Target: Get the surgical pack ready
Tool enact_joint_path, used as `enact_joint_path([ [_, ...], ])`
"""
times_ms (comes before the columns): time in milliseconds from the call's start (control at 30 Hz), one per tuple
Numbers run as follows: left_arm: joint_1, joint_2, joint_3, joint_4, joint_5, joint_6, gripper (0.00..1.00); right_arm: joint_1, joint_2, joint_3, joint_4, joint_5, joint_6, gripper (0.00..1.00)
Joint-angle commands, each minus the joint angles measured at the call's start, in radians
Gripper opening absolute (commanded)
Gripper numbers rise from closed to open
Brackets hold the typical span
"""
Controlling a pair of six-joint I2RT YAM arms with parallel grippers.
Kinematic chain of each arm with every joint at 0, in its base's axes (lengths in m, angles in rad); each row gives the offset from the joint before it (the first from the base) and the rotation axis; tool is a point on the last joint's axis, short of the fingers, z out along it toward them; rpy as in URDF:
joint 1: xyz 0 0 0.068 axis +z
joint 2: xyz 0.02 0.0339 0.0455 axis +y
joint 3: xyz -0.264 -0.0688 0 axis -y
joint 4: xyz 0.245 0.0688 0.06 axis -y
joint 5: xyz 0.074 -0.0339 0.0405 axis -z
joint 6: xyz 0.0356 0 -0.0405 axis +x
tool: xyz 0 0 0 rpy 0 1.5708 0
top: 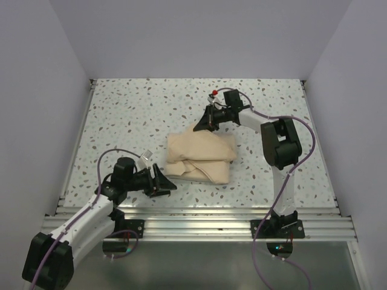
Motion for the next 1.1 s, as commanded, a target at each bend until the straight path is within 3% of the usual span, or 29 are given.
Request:
enact_joint_path([
  [0,-0.013,-0.002,-0.022,0.055,-0.007,-0.045,0.65,0.003,-0.061,0.018,0.025,-0.033,0.047,0.05],
  [67,-0.025,0.005,-0.031,0.075,-0.041,-0.058,0.65,0.001,-0.073,0.012,0.043,-0.03,0.091,0.01],
  [233,-0.11,0.035,-0.1,0.315,-0.159,-0.159,0.65,0.001,-0.075,0.044,0.045,0.022,0.151,0.0],
  [467,-0.315,0.274,-0.119,0.692,-0.368,-0.243,0.63,-0.009,-0.049,0.073,0.074,0.048,0.227,0.01],
  [500,-0.326,0.297,-0.12,0.726,-0.389,-0.258,0.63,-0.008,-0.049,0.075,0.072,0.057,0.225,0.05],
  [533,-0.331,0.319,-0.123,0.763,-0.392,-0.262,0.63,-0.008,-0.049,0.077,0.066,0.066,0.223,0.17],
  [600,-0.331,0.383,-0.119,0.84,-0.392,-0.268,0.62,-0.01,-0.061,0.07,0.061,0.073,0.222,0.25],
  [633,-0.331,0.403,-0.12,0.865,-0.386,-0.271,0.61,-0.01,-0.068,0.061,0.054,0.088,0.213,0.42],
  [800,-0.334,0.488,-0.145,1.013,-0.375,-0.32,0.59,-0.017,-0.131,0.044,-0.037,0.146,0.147,0.7],
  [833,-0.334,0.495,-0.149,1.026,-0.379,-0.327,0.58,-0.022,-0.16,0.044,-0.055,0.16,0.119,0.8],
  [967,-0.334,0.516,-0.157,1.07,-0.38,-0.36,0.55,-0.026,-0.286,0.052,-0.291,0.365,0.024,0.85],
  [1067,-0.334,0.458,-0.182,1.054,-0.4,-0.384,0.54,-0.026,-0.439,-0.018,-0.34,0.483,0.047,0.86],
])
